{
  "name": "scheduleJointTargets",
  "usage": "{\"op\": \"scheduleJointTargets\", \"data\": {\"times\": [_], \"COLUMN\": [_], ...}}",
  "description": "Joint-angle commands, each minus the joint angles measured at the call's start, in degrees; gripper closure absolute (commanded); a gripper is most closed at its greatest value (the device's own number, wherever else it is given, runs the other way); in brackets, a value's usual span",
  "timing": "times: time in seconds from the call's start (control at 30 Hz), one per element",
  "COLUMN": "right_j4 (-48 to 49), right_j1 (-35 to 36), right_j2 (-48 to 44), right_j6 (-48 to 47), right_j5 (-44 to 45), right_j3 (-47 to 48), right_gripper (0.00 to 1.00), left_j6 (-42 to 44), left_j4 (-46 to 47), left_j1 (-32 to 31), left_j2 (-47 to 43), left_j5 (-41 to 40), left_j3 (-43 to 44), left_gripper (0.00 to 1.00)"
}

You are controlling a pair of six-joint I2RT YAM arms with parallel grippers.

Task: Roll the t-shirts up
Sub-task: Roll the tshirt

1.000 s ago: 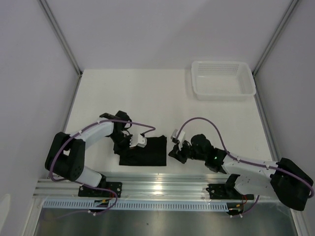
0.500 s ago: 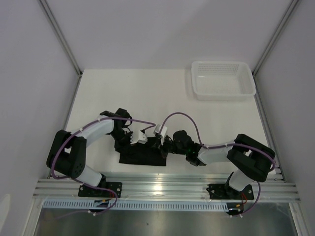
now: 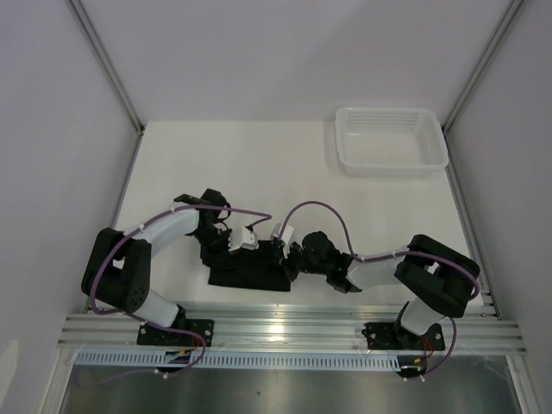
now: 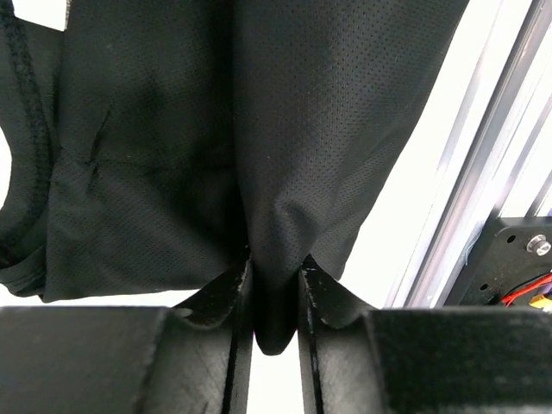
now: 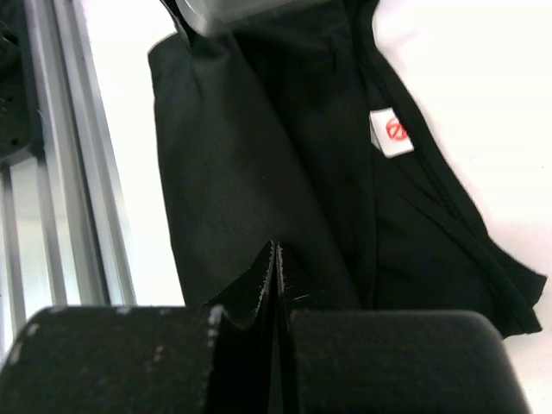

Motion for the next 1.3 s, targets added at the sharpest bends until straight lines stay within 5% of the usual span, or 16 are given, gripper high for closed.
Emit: {"op": "scheduleJointTargets", "data": {"times": [0.0,0.2,0.53,0.63,0.7,0.8,0.93,1.27], "right_j4": [-0.46,-6.00,-12.24,-12.59,-12.59,-12.59,-11.54,-12.95], "right_j1": [0.19,-0.08,-0.26,-0.26,-0.34,-0.26,-0.34,-0.08], "right_j2": [2.62,5.00,3.94,4.47,4.91,5.26,4.39,2.54], "right_j6": [0.06,1.82,2.35,1.91,1.91,1.82,2.17,-0.20], "right_j5": [0.90,1.95,3.36,3.71,3.97,4.32,3.98,4.67], "right_j3": [1.16,4.50,5.64,5.82,5.91,6.00,4.94,3.71], "right_gripper": [1.00,1.00,1.00,1.00,1.00,1.00,1.00,1.00], "left_j6": [-1.36,-2.15,-0.29,-4.50,-6.28,-5.76,-11.71,-26.67], "left_j4": [0.55,-0.59,-5.86,-4.21,3.07,2.31,6.25,8.98], "left_j1": [0.72,0.72,0.72,-2.68,-9.08,-15.34,-15.81,-13.43], "left_j2": [-1.22,-1.66,-6.58,-12.18,-18.67,-24.15,-26.37,-19.51], "left_j5": [1.71,1.36,-1.28,-5.19,-11.26,-9.28,-9.09,-4.08], "left_j3": [1.53,4.25,10.93,11.29,3.42,-4.25,-10.50,-6.55], "left_gripper": [0.73,0.62,0.57,0.60,0.74,0.75,0.77,0.77]}}
